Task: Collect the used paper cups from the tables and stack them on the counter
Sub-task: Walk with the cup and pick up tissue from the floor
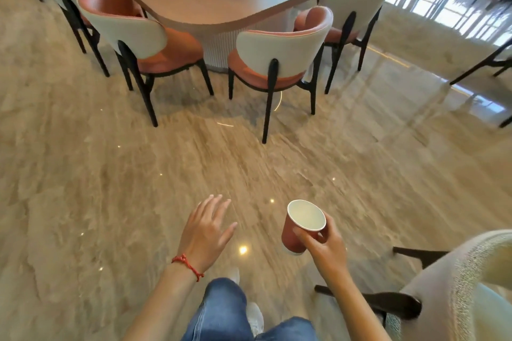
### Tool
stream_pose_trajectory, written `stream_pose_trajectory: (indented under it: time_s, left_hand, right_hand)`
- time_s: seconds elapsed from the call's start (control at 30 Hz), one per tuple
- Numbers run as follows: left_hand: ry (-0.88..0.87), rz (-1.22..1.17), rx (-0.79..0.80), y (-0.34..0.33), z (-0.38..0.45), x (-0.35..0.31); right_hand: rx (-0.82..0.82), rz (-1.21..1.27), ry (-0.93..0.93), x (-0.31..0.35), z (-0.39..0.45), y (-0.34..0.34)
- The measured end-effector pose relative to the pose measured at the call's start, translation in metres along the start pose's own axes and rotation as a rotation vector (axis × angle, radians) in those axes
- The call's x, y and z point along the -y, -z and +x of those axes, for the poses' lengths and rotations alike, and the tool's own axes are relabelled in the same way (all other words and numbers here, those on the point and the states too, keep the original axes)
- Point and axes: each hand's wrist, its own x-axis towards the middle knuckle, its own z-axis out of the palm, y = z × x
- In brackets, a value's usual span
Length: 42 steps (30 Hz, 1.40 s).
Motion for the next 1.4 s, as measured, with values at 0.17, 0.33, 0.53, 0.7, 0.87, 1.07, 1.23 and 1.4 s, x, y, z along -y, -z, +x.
stream_pose_trajectory:
  time_s: [0.17,0.33,0.53,0.7,0.87,1.07,1.23,1.4]
  left_hand:
    - [-0.180,0.016,0.061,0.000,0.086,-0.015]
    - [-0.409,0.056,0.134,0.001,0.181,-0.029]
    - [-0.613,0.102,0.200,0.001,0.275,-0.041]
    - [-0.645,0.103,0.255,-0.004,0.330,-0.064]
    - [-0.664,0.082,0.282,-0.018,0.388,-0.103]
    - [-0.687,0.086,0.308,-0.049,0.469,-0.181]
    - [-0.726,0.076,0.294,-0.062,0.530,-0.259]
    - [-0.776,0.069,0.281,-0.070,0.583,-0.320]
  right_hand:
    - [-0.170,-0.014,-0.026,0.008,0.044,0.017]
    - [-0.394,0.033,-0.085,0.016,0.085,0.032]
    - [-0.610,0.082,-0.133,0.026,0.130,0.035]
    - [-0.702,0.107,-0.153,0.028,0.163,0.046]
    - [-0.772,0.116,-0.163,0.025,0.210,0.079]
    - [-0.812,0.154,-0.160,0.020,0.283,0.153]
    - [-0.821,0.158,-0.162,0.030,0.336,0.220]
    - [-0.839,0.169,-0.179,0.042,0.385,0.275]
